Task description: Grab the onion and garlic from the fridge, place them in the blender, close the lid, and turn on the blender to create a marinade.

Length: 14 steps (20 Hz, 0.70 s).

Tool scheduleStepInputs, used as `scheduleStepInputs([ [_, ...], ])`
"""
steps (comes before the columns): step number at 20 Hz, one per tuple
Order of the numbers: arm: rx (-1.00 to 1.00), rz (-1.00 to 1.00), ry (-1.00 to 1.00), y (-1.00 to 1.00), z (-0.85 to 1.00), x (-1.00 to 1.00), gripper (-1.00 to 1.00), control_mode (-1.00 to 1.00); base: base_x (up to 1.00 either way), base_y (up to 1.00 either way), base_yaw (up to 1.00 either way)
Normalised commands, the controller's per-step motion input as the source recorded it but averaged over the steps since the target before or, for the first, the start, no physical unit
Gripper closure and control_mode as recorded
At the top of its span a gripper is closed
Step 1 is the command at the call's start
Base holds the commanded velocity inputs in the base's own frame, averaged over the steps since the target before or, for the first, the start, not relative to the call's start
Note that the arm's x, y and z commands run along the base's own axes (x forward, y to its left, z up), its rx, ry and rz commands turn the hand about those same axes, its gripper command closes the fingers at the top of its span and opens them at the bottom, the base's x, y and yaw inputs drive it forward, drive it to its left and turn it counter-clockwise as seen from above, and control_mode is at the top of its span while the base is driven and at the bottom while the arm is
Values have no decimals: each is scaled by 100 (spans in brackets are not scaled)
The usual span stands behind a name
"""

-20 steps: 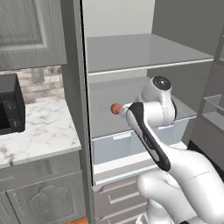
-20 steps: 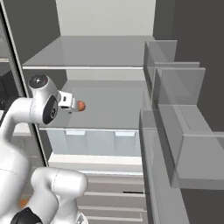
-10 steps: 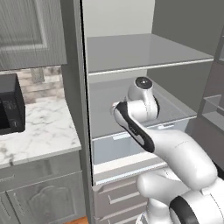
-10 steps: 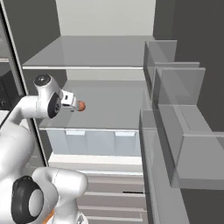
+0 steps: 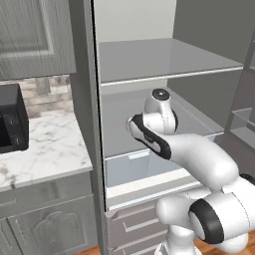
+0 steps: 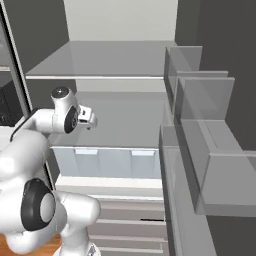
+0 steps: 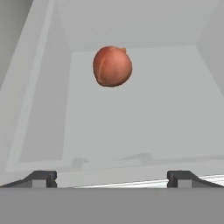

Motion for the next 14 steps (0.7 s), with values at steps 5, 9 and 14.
scheduleStepInputs([
  [5, 0, 0, 0, 0, -5, 52, -100, -100, 0, 0, 0],
  [9, 0, 0, 0, 0, -11, 42, -100, -100, 0, 0, 0],
  [14, 0, 0, 1, 0, -16, 34, -100, -100, 0, 0, 0],
])
